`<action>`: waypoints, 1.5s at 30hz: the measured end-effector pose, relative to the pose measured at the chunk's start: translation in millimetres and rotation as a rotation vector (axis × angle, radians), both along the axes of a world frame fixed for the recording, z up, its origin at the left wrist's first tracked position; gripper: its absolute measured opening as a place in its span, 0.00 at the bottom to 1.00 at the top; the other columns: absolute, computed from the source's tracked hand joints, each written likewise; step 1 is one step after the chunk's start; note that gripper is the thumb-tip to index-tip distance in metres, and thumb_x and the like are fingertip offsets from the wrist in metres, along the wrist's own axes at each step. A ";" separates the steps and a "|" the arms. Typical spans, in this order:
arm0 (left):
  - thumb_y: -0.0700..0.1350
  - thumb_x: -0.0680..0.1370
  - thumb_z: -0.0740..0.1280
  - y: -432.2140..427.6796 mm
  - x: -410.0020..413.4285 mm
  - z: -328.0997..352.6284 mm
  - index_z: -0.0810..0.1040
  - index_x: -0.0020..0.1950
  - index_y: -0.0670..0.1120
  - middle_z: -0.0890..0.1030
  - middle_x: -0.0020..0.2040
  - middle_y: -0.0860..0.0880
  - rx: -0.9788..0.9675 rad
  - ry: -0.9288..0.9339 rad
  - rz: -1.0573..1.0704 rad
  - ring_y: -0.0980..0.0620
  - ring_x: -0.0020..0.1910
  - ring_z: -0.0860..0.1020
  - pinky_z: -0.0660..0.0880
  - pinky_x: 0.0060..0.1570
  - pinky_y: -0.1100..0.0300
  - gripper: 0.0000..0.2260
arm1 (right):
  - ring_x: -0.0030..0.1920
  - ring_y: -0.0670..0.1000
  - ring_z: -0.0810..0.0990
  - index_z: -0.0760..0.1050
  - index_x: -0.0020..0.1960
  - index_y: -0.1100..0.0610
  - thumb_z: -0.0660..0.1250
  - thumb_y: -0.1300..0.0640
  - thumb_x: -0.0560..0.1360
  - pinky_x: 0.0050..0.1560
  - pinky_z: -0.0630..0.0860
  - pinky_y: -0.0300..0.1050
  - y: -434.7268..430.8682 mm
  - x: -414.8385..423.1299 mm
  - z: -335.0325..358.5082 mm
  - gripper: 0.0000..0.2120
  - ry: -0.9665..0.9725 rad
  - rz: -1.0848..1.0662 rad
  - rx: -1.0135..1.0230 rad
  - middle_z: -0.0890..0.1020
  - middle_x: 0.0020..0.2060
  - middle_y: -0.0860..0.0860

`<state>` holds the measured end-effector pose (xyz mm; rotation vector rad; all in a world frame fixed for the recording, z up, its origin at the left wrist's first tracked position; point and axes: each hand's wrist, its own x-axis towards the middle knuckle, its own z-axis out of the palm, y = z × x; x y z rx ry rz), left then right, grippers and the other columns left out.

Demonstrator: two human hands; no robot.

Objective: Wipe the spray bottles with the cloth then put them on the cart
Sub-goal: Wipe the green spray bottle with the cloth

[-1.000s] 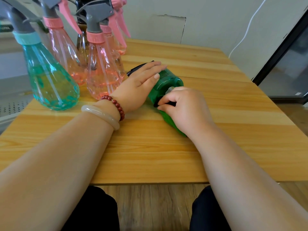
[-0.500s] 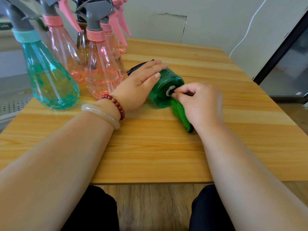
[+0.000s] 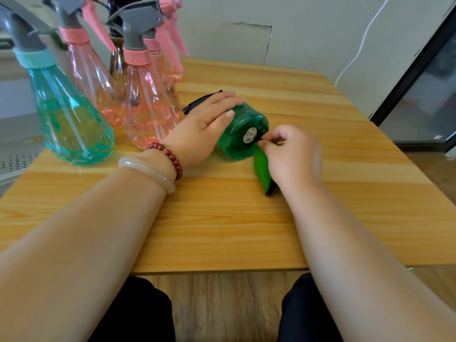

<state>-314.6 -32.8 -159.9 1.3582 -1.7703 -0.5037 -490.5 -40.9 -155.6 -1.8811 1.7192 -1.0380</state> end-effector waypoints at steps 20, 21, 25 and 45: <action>0.45 0.86 0.54 0.8 -1.7 0.5 0.69 0.73 0.54 0.65 0.74 0.57 0.004 -0.014 0.020 0.66 0.70 0.59 0.53 0.59 0.86 0.17 | 0.45 0.44 0.79 0.85 0.45 0.50 0.74 0.55 0.73 0.44 0.71 0.34 12.5 7.0 2.1 0.02 0.173 0.260 -0.070 0.85 0.44 0.44; 0.44 0.86 0.54 1.1 -1.5 0.5 0.69 0.73 0.54 0.65 0.74 0.57 0.002 -0.016 0.019 0.66 0.70 0.59 0.53 0.59 0.86 0.17 | 0.45 0.45 0.79 0.85 0.45 0.50 0.74 0.55 0.73 0.43 0.70 0.34 11.5 6.6 2.0 0.02 0.193 0.261 -0.064 0.85 0.44 0.45; 0.44 0.86 0.54 2.6 -0.9 0.5 0.69 0.73 0.54 0.65 0.74 0.57 0.001 -0.019 0.017 0.68 0.69 0.59 0.53 0.60 0.85 0.17 | 0.46 0.52 0.79 0.83 0.47 0.51 0.70 0.56 0.76 0.44 0.74 0.44 6.5 6.5 0.5 0.03 0.333 0.157 -0.089 0.83 0.47 0.49; 0.45 0.86 0.54 2.3 -0.7 0.8 0.69 0.73 0.55 0.64 0.71 0.61 0.011 0.013 0.004 0.70 0.67 0.59 0.55 0.60 0.85 0.17 | 0.42 0.46 0.80 0.79 0.41 0.48 0.73 0.56 0.74 0.48 0.77 0.43 -2.5 4.8 -4.3 0.05 -0.316 -0.034 -0.314 0.82 0.38 0.43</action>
